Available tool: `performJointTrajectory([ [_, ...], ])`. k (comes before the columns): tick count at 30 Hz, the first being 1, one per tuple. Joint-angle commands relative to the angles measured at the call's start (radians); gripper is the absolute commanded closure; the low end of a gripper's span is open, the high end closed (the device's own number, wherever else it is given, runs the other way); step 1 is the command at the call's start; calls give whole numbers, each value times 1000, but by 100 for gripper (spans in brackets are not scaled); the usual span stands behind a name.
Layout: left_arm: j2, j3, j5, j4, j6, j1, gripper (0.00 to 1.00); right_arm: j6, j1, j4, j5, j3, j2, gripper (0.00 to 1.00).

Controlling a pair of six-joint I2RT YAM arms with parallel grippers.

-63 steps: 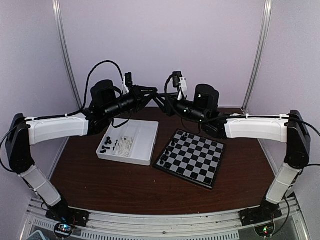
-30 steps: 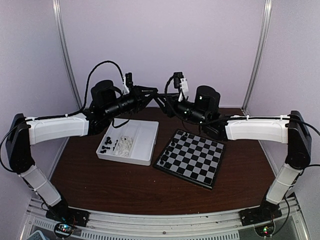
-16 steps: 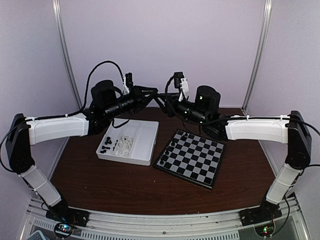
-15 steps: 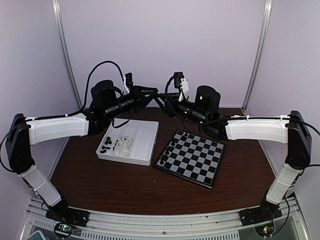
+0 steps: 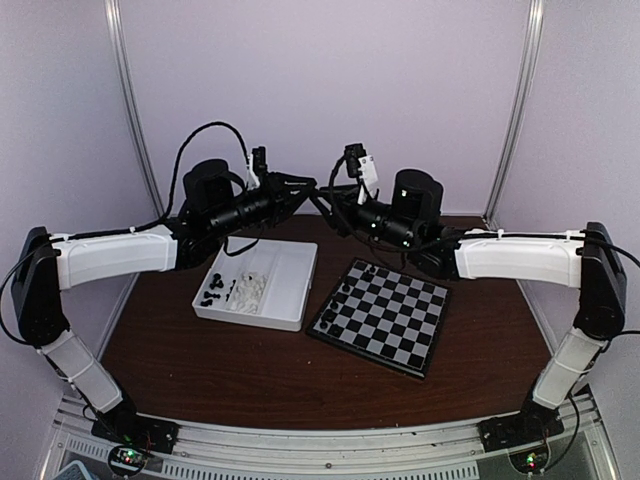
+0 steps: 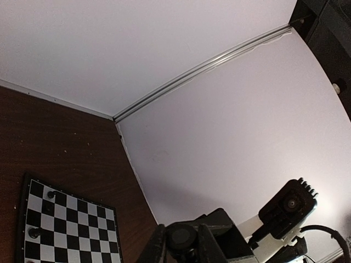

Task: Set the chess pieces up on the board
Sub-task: Place the chess piece on the chessboard.

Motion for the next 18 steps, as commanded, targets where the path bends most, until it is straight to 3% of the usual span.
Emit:
performJointTrajectory([
  [1, 6, 33, 12, -15, 11, -4, 81, -79, -1, -44, -20, 32, -46, 73],
  [18, 25, 38, 19, -2, -3, -4, 78, -82, -1, -69, -7, 45, -40, 93],
])
